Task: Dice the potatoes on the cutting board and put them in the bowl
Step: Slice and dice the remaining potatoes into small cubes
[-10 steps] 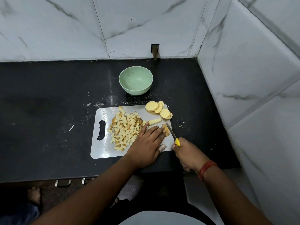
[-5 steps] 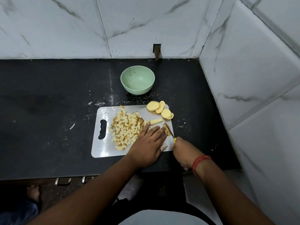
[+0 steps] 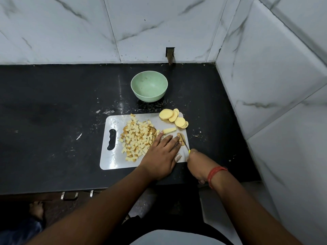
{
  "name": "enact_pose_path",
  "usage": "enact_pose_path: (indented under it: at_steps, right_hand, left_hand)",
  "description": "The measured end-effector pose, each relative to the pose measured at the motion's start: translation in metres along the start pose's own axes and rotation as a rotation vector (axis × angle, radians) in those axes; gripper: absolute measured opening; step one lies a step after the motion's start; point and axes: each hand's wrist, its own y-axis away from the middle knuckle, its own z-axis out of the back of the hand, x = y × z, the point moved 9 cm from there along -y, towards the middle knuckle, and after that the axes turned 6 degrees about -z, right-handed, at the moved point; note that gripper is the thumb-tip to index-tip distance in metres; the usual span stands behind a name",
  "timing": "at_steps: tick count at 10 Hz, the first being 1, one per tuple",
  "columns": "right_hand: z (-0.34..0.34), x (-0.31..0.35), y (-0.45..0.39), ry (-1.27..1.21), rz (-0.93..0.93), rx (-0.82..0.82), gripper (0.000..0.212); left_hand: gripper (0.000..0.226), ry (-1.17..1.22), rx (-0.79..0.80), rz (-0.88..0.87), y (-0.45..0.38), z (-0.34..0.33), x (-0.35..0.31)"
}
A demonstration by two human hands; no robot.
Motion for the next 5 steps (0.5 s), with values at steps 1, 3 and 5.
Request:
enact_pose_path:
  at_steps: [1,3,5]
  right_hand:
    - [-0.004,-0.007,0.004,-0.060,-0.079,-0.006,0.032]
    - [-0.021,0.008,0.040,0.393,0.009,0.214,0.052]
    - [-0.027,-0.007,0.050,0.356,-0.036,0.159,0.038]
  left_hand:
    - [0.054,-0.009,0.003,0.001,0.000,0.000,0.000]
    - [0.053,-0.029,0.005,0.001,0.000,0.001,-0.002]
    - [0.052,-0.030,0.005,-0.006,0.000,0.001,-0.002]
